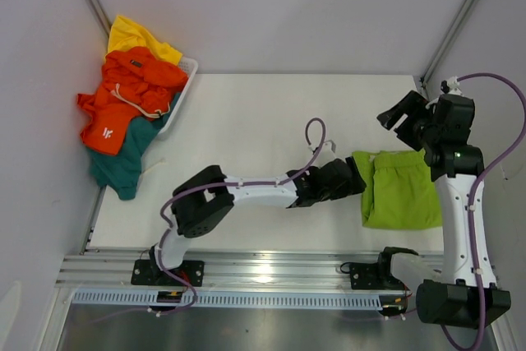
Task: Fold and stack the shorts
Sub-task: Neatly place the folded shorts to the corner
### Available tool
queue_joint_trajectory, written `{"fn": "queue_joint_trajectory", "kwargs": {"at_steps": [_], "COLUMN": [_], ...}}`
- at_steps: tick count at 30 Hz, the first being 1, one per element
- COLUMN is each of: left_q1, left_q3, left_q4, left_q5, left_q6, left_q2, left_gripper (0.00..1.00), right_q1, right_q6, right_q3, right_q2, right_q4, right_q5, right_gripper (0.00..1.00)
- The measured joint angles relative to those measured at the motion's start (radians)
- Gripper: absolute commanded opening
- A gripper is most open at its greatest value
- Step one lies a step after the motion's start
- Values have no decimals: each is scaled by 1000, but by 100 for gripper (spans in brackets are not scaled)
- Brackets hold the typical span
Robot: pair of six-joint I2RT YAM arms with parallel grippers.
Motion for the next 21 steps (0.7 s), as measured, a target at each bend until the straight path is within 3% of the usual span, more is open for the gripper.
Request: {"fn": "queue_joint_trajectory", "kwargs": {"at_steps": [12,21], "left_q1": [105,147], "left_q3": [-425,-647], "left_q4": [-153,-254], "left_q5": [-128,-275], "left_q6": [180,311], "left_q2": [-542,-966], "left_gripper": [99,99], "right_q1": [-1,5], "right_q6": [-13,-35], "right_q3": [-207,-460], "right_q2": [-156,-276], "right_q4": [120,259], "right_q5": [-84,-131], "right_gripper": [100,100]}}
